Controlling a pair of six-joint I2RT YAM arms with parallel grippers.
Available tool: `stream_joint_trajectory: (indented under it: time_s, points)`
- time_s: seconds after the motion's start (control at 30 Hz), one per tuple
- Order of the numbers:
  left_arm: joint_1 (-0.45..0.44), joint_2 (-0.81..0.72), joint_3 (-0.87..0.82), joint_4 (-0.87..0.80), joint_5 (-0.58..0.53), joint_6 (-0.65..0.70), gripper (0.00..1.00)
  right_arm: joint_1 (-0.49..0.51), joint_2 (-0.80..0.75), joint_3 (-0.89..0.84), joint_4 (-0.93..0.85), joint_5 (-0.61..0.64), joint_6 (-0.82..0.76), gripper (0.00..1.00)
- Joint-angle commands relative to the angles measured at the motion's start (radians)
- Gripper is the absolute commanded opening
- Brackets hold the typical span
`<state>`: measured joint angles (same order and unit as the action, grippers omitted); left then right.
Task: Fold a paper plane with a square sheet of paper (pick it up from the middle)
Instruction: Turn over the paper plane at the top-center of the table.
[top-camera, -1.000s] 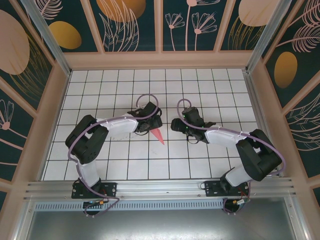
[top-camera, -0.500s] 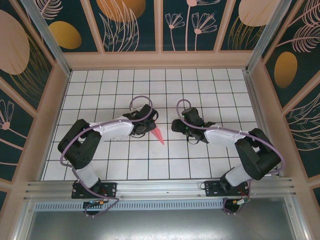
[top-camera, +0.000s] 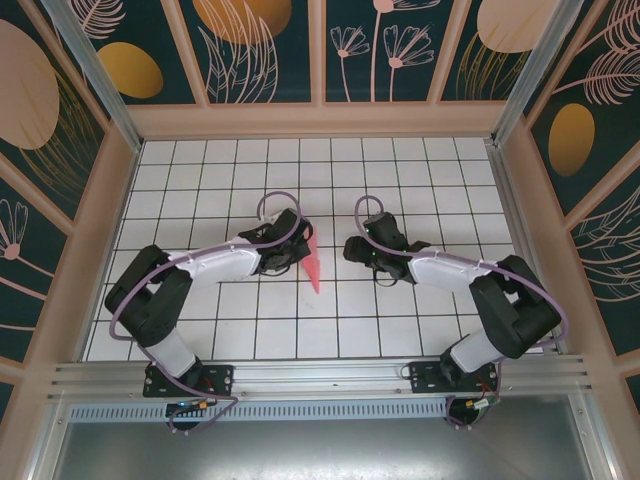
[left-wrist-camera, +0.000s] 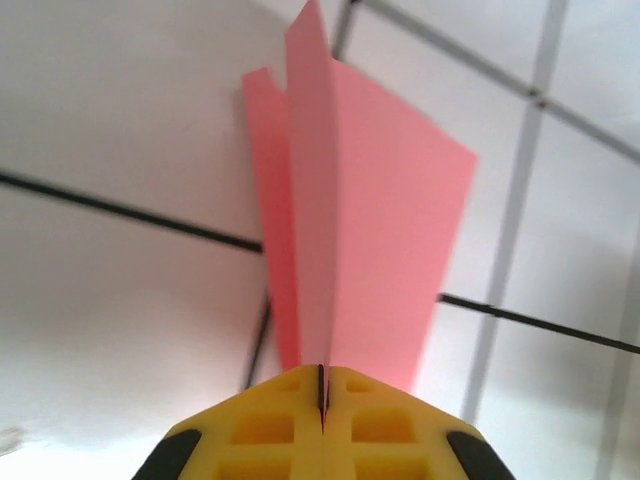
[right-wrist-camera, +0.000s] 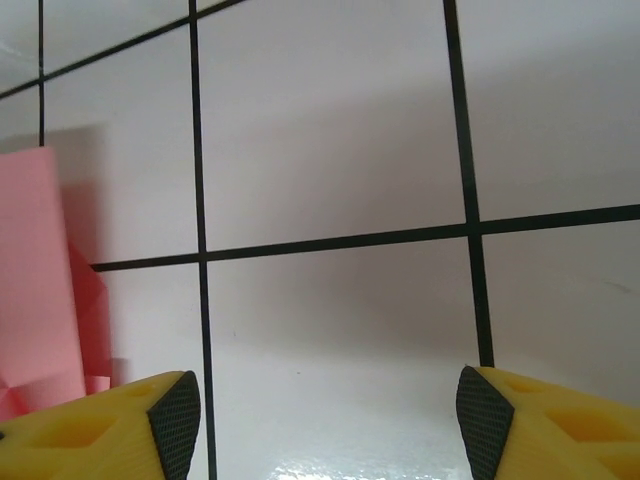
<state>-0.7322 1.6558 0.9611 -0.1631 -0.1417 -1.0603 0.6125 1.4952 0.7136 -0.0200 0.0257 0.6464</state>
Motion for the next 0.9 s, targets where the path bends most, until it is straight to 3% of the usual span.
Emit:
stream_joint_trajectory:
  time_s: [0.0, 0.37, 0.57, 0.87]
  points:
    - [-0.005, -0.061, 0.026, 0.136, 0.084, 0.103, 0.0, -0.033, -0.084, 0.01, -0.005, -0.007, 0.042, 0.71]
    - [-0.005, -0.022, -0.12, 0.533, 0.3, 0.123, 0.0, -0.101, -0.261, -0.093, 0.126, -0.178, 0.048, 0.69]
    - [-0.004, 0.053, -0.204, 0.741, 0.381, 0.075, 0.0, -0.079, -0.239, -0.102, 0.145, -0.291, -0.006, 0.52]
    - [-0.004, 0.145, -0.24, 0.793, 0.416, 0.055, 0.0, 0.024, -0.111, -0.017, 0.062, -0.223, -0.056, 0.39]
